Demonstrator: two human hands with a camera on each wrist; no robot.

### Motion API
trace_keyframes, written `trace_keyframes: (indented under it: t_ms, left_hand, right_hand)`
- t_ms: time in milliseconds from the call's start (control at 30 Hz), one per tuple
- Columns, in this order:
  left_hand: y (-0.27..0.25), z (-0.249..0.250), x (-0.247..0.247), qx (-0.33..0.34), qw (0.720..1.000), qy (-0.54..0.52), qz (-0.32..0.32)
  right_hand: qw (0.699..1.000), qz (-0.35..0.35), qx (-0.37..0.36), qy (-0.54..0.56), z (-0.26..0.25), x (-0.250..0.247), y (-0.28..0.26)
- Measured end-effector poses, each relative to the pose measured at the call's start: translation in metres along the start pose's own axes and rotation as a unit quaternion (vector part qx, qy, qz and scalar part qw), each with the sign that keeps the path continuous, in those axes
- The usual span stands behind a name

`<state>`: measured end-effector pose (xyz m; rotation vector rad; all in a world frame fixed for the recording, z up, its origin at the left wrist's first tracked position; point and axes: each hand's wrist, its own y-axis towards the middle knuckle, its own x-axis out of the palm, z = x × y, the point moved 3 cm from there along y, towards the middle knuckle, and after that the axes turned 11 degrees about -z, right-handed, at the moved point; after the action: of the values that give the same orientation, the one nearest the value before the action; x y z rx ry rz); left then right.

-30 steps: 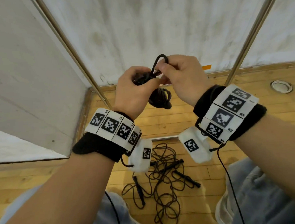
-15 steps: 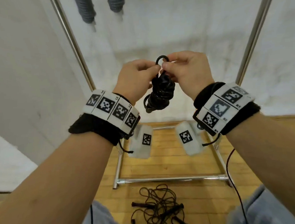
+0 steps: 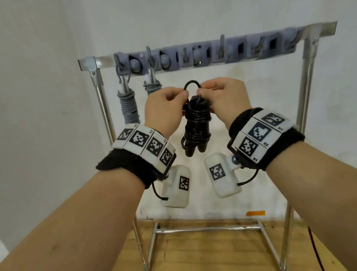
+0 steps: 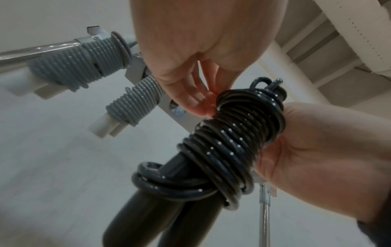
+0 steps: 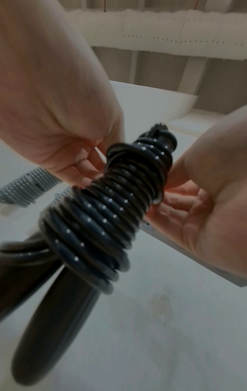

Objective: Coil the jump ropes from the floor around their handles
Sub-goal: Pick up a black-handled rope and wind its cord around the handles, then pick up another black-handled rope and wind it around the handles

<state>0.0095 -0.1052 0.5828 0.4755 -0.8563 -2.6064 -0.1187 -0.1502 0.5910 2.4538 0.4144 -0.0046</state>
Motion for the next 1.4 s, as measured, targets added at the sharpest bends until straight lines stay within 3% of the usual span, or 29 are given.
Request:
trace_keyframes:
  t_ms: [367,533,667,867,1000,1100,1200,1300,1400]
  left_hand:
    - [0.080,0.030,-0.011,0.004,0.998,0.008,0.069]
    - [0.099,0.037,-0.013,-0.008,0.996,0.032,0.081]
    - [0.099,0.029,-0.008,-0.017,0.992,0.117,0.047]
    - [0.087,0.031,-0.009,-0.017,0.985,0.171,0.024]
    - [0.063,0.031,-0.007,0.044,0.973,0.226,0.036]
    - [0.029,0.024,-0.012,0.132,0.961,0.231,0.077]
    - [-0.014,0.001,-0.014,0.194,0.946,0.248,0.073]
    - [-0.063,-0.044,-0.010,0.156,0.950,0.269,-0.010]
    - [-0.116,-0.098,-0.004,0.093,0.943,0.298,-0.113]
  right_hand:
    - [0.999,0.009,-0.027,-0.016,-0.029,0.003,0.083]
    - [0.998,0.019,-0.022,0.051,-0.030,-0.001,0.099]
    - [0.997,-0.019,0.031,0.062,-0.022,0.001,0.090]
    - [0.998,-0.029,0.030,0.038,-0.015,0.008,0.078]
    - [0.999,-0.007,0.002,-0.039,-0.015,0.007,0.061]
    - [0.992,0.040,-0.025,-0.117,-0.004,0.001,0.039]
    - [0.989,0.080,-0.038,-0.117,0.018,-0.004,0.001]
    - [0.992,0.070,-0.028,-0.103,0.055,-0.002,-0.047]
    - [0.993,0.003,0.001,-0.118,0.101,0.008,-0.095]
